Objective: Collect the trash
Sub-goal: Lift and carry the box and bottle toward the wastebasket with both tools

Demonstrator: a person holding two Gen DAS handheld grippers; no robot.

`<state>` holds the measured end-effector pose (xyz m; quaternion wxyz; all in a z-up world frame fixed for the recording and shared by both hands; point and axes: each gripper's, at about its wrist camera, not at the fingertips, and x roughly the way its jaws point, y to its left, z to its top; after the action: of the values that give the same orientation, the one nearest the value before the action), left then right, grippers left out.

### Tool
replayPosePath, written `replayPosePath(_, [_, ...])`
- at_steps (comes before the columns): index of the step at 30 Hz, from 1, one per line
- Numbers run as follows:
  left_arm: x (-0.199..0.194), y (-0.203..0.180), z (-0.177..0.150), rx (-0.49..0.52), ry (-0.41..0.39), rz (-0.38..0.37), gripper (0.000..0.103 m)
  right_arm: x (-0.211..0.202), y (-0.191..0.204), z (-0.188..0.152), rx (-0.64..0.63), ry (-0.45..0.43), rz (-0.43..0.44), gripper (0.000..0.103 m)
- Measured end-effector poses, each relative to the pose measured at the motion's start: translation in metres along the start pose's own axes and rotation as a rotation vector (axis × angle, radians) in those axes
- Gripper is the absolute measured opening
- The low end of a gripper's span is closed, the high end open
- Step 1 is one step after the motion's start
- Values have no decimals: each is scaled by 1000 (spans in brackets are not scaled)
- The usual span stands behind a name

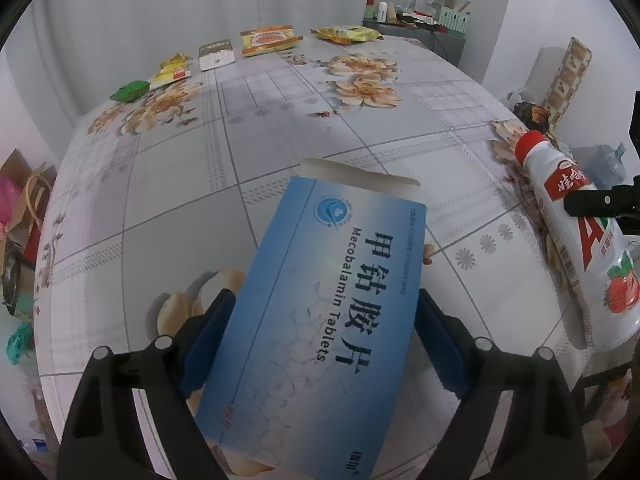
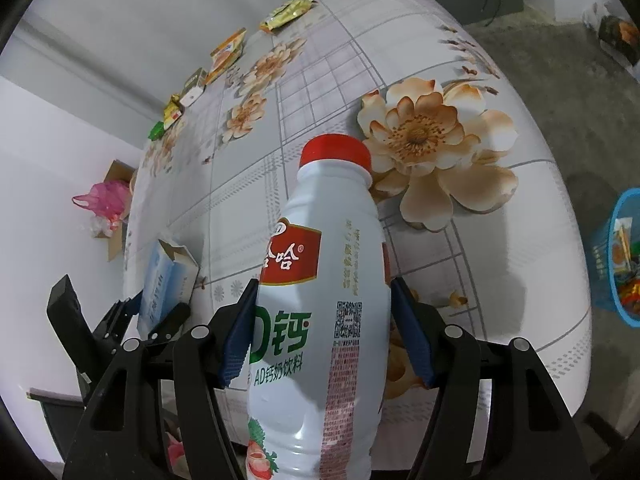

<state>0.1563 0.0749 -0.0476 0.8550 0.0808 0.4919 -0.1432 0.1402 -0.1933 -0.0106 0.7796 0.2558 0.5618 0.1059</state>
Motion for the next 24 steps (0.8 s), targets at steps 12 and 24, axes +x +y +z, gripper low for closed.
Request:
replayPosePath(12, [0, -2, -1, 12, -16, 18, 81, 1, -3, 0, 22, -15, 23, 57])
replayPosePath(24, [-10, -6, -1, 14, -60, 12, 76, -14, -7, -7, 51, -59, 60, 56])
